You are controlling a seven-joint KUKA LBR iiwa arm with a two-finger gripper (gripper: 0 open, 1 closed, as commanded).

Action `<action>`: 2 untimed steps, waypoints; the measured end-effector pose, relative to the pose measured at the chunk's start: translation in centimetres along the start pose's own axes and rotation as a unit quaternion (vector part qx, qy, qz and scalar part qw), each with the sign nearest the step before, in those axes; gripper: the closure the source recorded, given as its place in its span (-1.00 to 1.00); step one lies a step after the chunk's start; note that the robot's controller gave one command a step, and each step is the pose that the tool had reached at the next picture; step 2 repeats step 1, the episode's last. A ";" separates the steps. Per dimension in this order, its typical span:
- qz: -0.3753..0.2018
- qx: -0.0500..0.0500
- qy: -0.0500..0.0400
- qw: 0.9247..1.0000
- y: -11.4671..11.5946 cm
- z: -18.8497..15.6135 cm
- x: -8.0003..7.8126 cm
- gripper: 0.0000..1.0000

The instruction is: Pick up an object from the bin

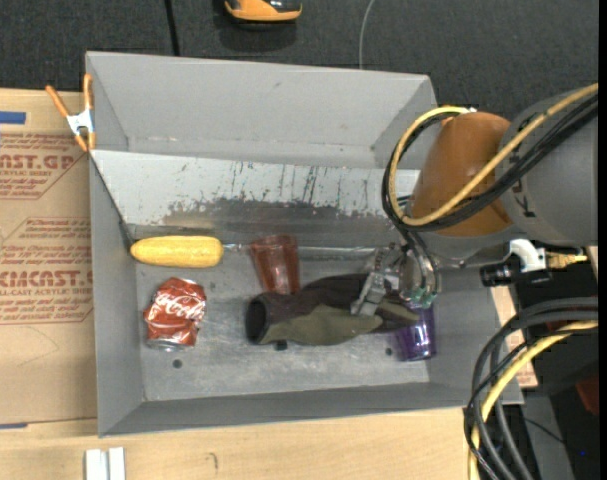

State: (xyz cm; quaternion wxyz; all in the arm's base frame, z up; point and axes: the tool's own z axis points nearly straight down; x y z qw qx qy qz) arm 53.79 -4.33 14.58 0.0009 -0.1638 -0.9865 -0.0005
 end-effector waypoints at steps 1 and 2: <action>0.000 0.000 -0.001 1.000 0.0 -1.4 0.0 1.00; 0.000 0.000 -0.001 1.000 0.0 -1.4 0.0 1.00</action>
Offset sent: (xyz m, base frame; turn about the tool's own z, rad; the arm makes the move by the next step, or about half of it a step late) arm 0.0001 0.0000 0.0288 0.0000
